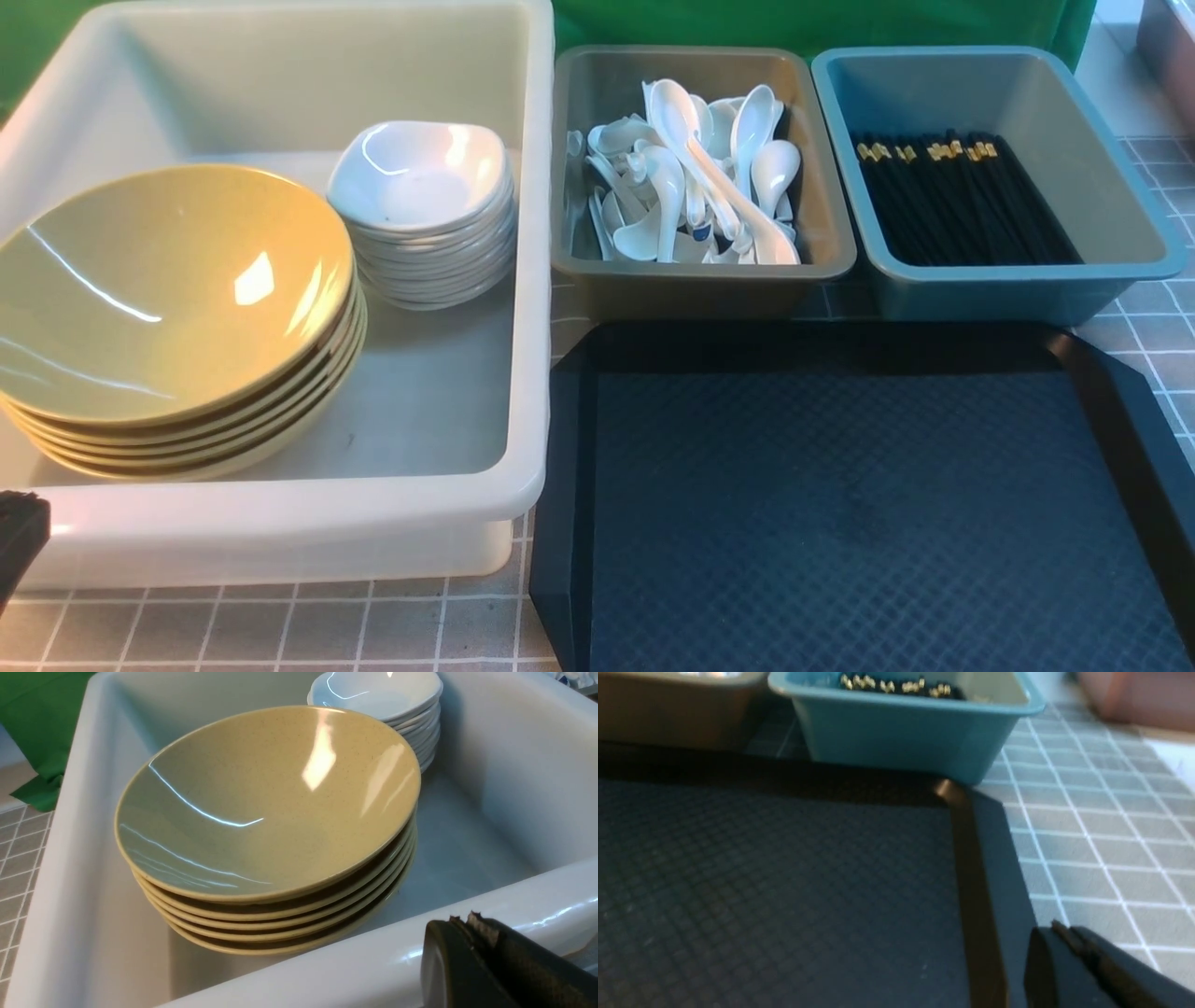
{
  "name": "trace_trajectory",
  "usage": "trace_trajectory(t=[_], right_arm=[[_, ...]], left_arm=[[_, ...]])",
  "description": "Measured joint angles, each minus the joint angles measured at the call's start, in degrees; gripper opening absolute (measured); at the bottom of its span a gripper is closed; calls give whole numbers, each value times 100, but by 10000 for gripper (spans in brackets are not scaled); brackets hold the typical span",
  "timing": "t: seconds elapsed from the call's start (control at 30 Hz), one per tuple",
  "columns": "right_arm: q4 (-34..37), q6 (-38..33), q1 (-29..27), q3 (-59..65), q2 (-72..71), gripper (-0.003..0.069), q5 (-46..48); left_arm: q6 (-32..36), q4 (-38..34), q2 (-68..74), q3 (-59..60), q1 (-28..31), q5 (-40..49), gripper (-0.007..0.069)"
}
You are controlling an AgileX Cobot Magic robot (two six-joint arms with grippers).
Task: On grey table put chopsticks spoon bowls plates into blue grey white boxes.
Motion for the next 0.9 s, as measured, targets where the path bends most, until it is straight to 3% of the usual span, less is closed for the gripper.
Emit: trace_trajectory(t=[0.9], right_arm=[[-6, 2, 5, -7, 0, 6, 37]], left_arm=[[7, -6, 0, 0, 0, 40, -11]])
